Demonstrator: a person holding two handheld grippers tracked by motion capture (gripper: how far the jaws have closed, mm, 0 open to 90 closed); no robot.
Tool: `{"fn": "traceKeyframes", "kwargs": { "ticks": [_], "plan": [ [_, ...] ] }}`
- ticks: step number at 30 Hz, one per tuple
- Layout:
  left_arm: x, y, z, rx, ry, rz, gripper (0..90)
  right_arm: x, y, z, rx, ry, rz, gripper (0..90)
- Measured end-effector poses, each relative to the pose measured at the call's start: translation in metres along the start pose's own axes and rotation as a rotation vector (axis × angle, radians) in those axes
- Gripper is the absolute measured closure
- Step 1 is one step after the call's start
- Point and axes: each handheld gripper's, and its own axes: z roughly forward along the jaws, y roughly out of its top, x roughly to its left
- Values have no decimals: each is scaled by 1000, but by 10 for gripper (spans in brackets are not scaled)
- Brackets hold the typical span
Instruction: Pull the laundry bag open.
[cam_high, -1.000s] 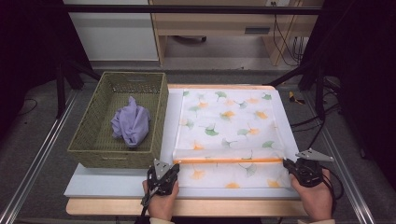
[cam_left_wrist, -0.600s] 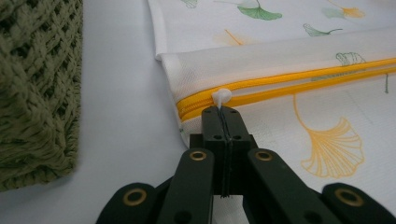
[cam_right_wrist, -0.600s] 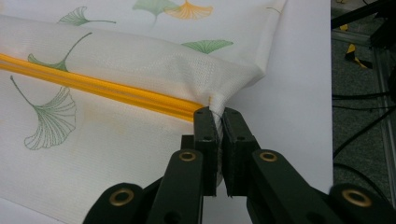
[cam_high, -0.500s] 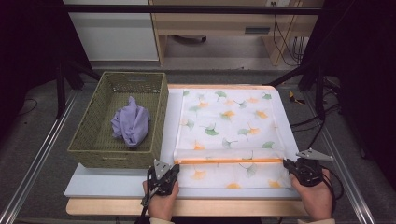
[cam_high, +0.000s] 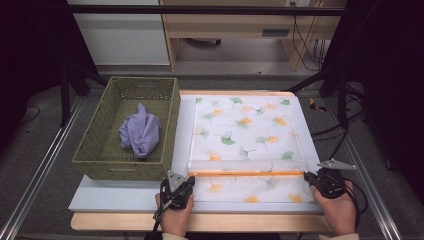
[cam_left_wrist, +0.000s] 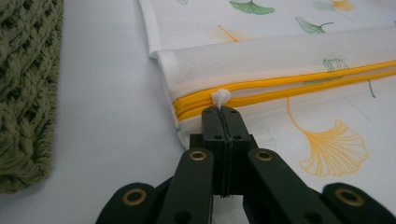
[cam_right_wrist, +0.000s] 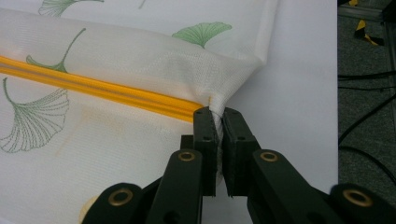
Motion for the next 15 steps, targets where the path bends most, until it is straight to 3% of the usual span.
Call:
{"fn": "traceKeyframes", "kwargs": {
  "ticks": [15],
  "plan": [
    [1, 0, 2, 1, -13, -3, 897, 0, -1, -3, -16, -8, 2, 853]
  ]
}}
